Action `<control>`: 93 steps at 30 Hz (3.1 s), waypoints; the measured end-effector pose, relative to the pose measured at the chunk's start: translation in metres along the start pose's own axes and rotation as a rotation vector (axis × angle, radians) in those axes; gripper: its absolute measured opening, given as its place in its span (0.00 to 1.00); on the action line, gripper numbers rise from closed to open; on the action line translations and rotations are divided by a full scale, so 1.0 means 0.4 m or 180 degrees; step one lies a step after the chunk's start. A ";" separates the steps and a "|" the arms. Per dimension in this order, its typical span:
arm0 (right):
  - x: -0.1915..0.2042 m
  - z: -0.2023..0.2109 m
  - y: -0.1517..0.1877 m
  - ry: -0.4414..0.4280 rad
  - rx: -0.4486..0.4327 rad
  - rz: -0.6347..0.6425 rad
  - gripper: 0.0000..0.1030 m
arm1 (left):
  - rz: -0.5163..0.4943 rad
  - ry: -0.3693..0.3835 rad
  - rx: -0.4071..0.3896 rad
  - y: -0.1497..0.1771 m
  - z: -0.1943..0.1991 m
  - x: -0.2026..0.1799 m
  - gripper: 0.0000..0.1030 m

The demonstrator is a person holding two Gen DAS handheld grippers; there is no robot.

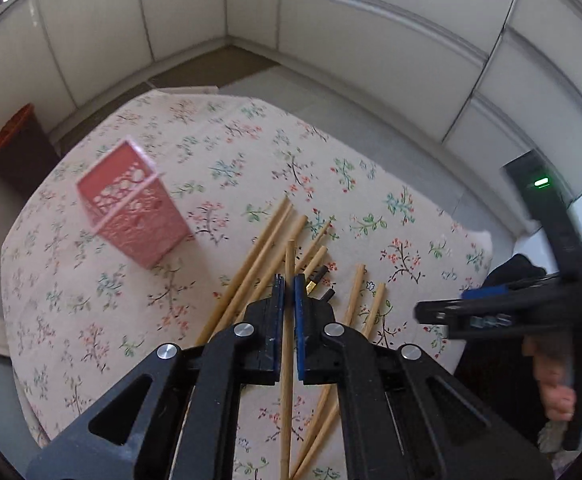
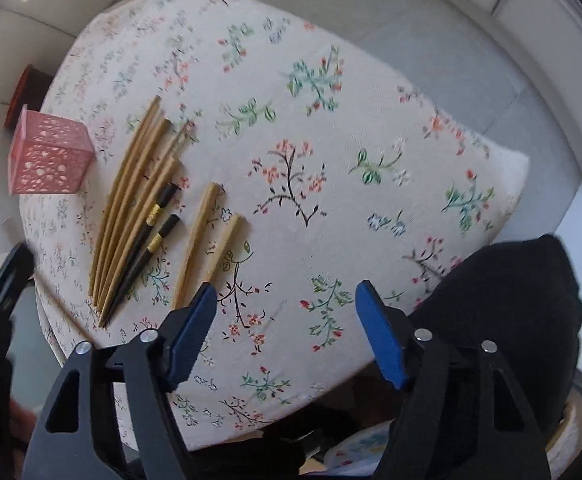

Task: Organize utensils
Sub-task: 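Lift the chopstick upright with the left gripper and carry it over the pink holder, then open the left gripper to drop the chopstick into the pink holder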

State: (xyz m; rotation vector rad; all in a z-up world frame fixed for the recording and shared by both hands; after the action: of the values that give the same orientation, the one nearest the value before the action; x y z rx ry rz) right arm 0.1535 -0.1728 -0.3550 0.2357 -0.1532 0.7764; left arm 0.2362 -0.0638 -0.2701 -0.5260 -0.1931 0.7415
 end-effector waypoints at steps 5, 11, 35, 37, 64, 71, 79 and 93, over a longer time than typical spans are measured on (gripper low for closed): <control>0.015 -0.056 -0.015 0.0131 0.0031 -0.0402 0.54 | 0.0158 -0.0080 -0.0432 0.015 0.198 0.065 0.04; 0.054 -0.056 -0.030 0.0260 -0.0096 -0.0505 0.54 | 0.0306 -0.0094 -0.0718 0.047 0.324 0.083 0.04; 0.128 0.017 0.000 -0.0216 -0.0291 -0.0115 0.08 | 0.0920 -0.0429 -0.1108 0.092 0.491 0.111 0.04; 0.143 0.083 0.015 -0.0396 -0.0446 0.0153 0.08 | 0.0970 -0.0449 -0.1144 0.089 0.511 0.103 0.04; 0.525 0.754 -0.072 -0.1674 -0.2337 0.1593 0.07 | 0.1169 -0.1024 -0.1659 -0.290 0.638 0.263 0.04; 0.622 0.635 -0.136 -0.1616 -0.2282 0.1843 0.07 | 0.1352 -0.1109 -0.1588 -0.324 0.522 0.350 0.05; 0.649 0.494 -0.165 -0.1362 -0.2225 0.2121 0.12 | 0.1637 -0.0981 -0.1411 -0.275 0.388 0.417 0.37; 0.594 0.583 -0.130 -0.1325 -0.2590 0.1955 0.44 | 0.1514 -0.1222 -0.1598 -0.263 0.491 0.353 0.49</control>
State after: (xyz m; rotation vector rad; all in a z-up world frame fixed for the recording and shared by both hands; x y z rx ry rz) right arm 0.3460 -0.1106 -0.0857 -0.4534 -0.9442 1.1970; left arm 0.3326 0.0444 -0.0499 -0.9206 -0.6368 1.2698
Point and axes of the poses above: each gripper's, at about its wrist camera, not at the fingertips, and z roughly against the way its jaws point, x to its left, y to its underside, the point moved 6 cm from there along -z, roughly the way its jaws point, and after that the axes turned 4 degrees about -z, right-handed, at the moved point
